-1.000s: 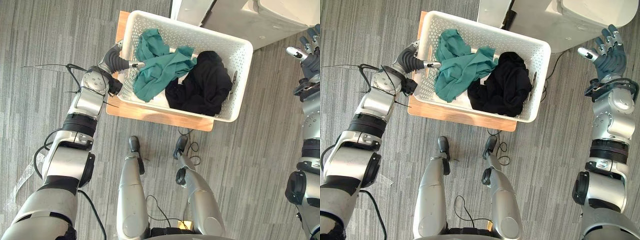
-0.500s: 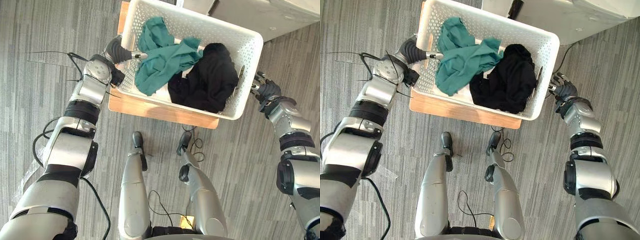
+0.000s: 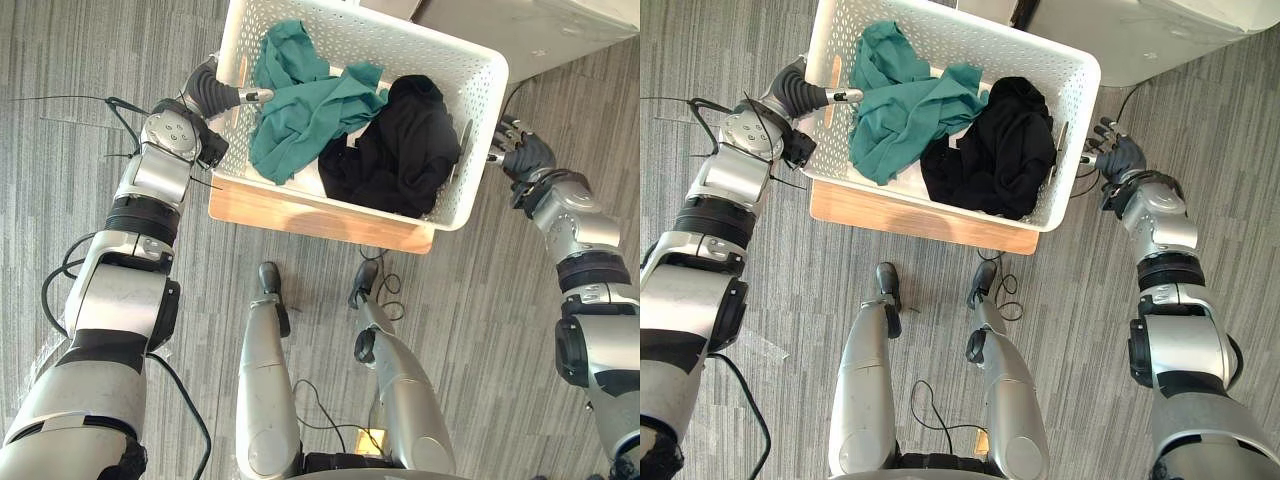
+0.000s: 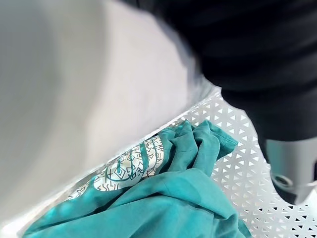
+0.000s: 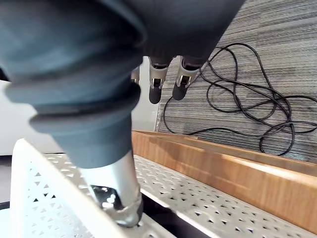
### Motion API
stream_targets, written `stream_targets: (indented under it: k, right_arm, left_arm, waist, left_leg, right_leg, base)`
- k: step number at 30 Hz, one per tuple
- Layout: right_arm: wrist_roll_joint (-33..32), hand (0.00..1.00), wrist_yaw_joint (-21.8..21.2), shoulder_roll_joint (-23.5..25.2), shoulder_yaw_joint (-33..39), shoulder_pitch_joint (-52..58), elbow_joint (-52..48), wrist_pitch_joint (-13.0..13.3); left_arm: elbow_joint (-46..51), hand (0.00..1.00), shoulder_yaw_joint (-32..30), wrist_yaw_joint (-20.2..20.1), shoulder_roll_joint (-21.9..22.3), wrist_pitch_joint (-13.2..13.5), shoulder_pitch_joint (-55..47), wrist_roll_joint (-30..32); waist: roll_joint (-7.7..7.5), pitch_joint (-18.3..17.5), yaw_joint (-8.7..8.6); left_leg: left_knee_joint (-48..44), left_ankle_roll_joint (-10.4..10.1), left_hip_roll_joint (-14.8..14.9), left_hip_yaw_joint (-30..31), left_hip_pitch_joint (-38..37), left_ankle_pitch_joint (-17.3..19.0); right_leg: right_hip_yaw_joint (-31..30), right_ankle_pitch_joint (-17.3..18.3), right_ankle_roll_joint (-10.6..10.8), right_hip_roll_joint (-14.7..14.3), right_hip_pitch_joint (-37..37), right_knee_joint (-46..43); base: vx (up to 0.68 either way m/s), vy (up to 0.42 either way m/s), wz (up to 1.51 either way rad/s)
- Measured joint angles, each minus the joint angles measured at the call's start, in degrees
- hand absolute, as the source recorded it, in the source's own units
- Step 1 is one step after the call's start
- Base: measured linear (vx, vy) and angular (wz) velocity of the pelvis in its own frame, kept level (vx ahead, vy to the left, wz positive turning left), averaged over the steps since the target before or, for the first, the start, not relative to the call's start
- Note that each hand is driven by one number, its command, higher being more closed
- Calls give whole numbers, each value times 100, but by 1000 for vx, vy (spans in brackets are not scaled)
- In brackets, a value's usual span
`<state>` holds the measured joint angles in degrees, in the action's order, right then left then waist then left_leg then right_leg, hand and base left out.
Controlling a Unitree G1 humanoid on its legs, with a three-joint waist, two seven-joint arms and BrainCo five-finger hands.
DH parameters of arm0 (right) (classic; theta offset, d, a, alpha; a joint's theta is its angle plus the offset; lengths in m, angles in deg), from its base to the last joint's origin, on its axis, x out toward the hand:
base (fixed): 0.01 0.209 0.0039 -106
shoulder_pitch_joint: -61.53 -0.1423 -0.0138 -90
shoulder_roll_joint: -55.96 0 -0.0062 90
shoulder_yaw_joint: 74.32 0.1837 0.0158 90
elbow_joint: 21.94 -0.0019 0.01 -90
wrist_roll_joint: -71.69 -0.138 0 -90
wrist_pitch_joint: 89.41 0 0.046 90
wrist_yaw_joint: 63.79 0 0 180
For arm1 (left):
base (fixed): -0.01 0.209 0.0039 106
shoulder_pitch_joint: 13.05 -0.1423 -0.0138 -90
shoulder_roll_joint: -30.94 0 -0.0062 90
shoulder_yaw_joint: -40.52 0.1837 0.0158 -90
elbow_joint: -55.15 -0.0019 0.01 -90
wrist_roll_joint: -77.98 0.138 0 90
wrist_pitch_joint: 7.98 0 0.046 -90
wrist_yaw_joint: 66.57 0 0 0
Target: Pick up the laundry basket with both hands and put the clothes into the washing machine.
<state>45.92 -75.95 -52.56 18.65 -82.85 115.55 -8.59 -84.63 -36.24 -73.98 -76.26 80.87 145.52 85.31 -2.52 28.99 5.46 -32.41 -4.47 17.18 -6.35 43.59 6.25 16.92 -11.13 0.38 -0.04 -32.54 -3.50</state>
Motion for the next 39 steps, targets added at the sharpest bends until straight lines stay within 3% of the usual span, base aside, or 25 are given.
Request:
stream_targets:
  k: [12,18,29,39]
  right_arm:
    - [158,0,63,-107,442,301,-414,-16]
    - [85,0,78,-187,448,291,-1452,66]
    - [-53,0,64,49,258,337,-1972,139]
    - [955,0,-60,80,322,782,-2130,46]
  left_arm:
    - [23,0,-39,-5,18,10,-169,3]
    - [314,0,-41,-17,152,-36,-524,1]
    - [609,0,-34,-12,174,-89,-705,2]
    - [714,0,-33,-14,372,-205,-707,137]
  waist:
    - [-2,0,2]
    - [-2,0,11]
    - [-3,-1,-4]
    - [-7,-3,-4]
  left_leg:
    - [-261,9,98,40,-69,153]
    - [-218,12,80,-30,-245,153]
    - [-116,15,61,-142,-337,150]
    - [-57,20,-16,-92,-352,143]
  right_leg:
    - [-34,-15,-19,-74,154,-52]
    - [-79,59,16,-28,229,-146]
    - [-137,52,9,8,222,-150]
    - [-84,89,31,64,236,-190]
  base:
    - [4,6,-3]
    - [0,0,0]
    - [18,2,-2]
    - [18,2,4]
